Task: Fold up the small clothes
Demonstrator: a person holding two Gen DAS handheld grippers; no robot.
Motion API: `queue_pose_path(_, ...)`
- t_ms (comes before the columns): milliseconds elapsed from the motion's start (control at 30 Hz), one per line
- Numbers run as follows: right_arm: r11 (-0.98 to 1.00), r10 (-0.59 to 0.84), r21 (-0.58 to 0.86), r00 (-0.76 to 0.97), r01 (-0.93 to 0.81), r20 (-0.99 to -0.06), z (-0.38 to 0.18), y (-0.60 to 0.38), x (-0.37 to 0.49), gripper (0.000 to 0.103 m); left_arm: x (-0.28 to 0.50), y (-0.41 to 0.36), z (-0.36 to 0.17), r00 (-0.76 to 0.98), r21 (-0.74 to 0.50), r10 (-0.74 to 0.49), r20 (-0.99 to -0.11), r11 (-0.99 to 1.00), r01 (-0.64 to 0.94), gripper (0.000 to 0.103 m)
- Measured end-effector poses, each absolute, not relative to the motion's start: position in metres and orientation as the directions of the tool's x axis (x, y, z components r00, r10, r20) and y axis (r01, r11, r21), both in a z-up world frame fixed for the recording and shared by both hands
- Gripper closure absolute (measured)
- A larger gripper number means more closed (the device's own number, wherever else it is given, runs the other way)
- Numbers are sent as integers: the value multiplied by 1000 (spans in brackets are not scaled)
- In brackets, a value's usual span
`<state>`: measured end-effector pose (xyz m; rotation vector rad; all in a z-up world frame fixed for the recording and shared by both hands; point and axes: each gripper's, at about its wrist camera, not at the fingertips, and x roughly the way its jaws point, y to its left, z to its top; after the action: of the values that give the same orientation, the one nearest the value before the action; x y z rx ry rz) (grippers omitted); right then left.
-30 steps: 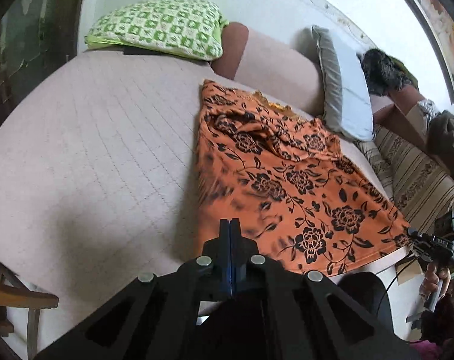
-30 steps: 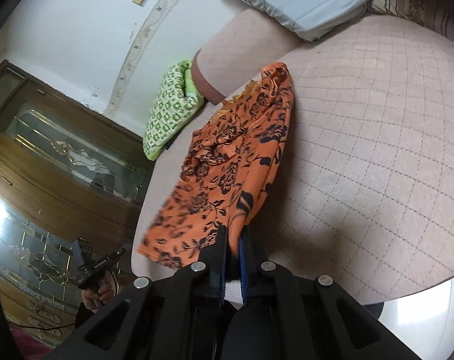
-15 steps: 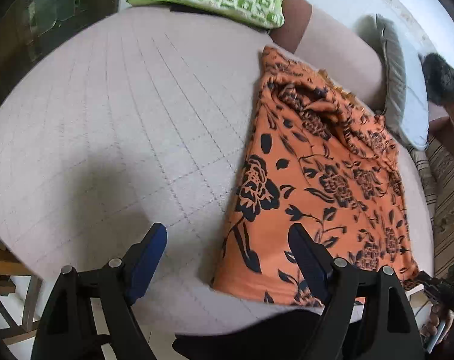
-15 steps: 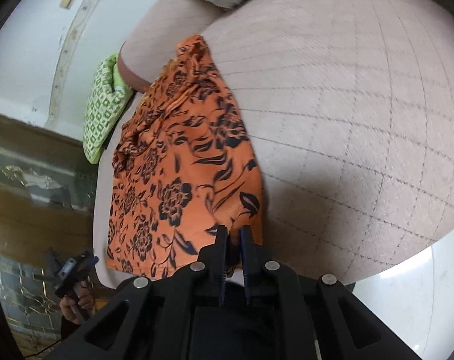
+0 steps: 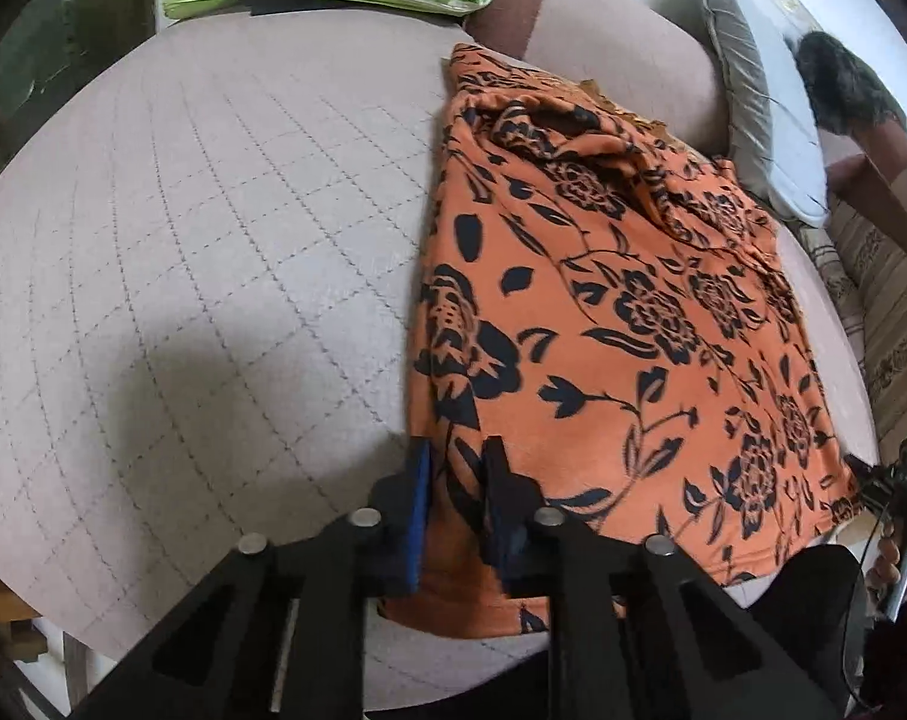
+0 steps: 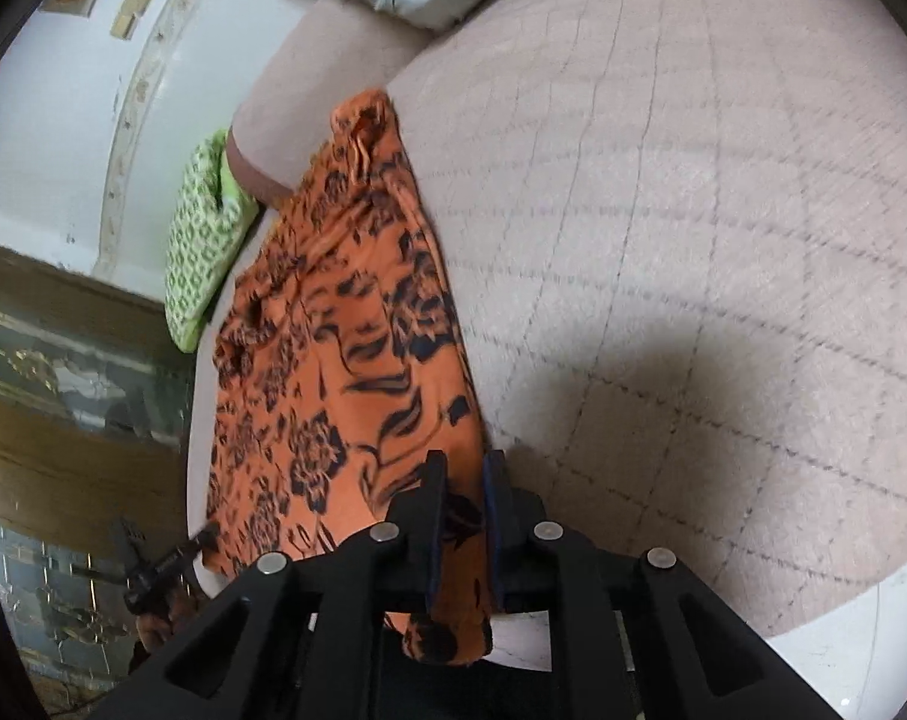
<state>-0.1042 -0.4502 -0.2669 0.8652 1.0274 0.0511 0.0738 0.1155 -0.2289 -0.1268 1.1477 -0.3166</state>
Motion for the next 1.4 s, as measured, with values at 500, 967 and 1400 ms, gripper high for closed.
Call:
queue_pose_path(500, 652, 520, 705, 513, 278, -683, -276, -434, -115, 35, 84, 112, -235, 342, -302, -357, -869, 931, 204, 93)
queue_pose_path(967, 721, 556, 681, 483, 124, -676, -230, -390, -67, 94, 105, 107, -211, 308, -337, -418, -855, 898, 283, 97)
queue_pose_path(1400, 548, 438, 820, 778, 167, -451, -149, -493, 142, 94, 325, 90, -131, 420, -484, -529, -737, 847, 218, 97)
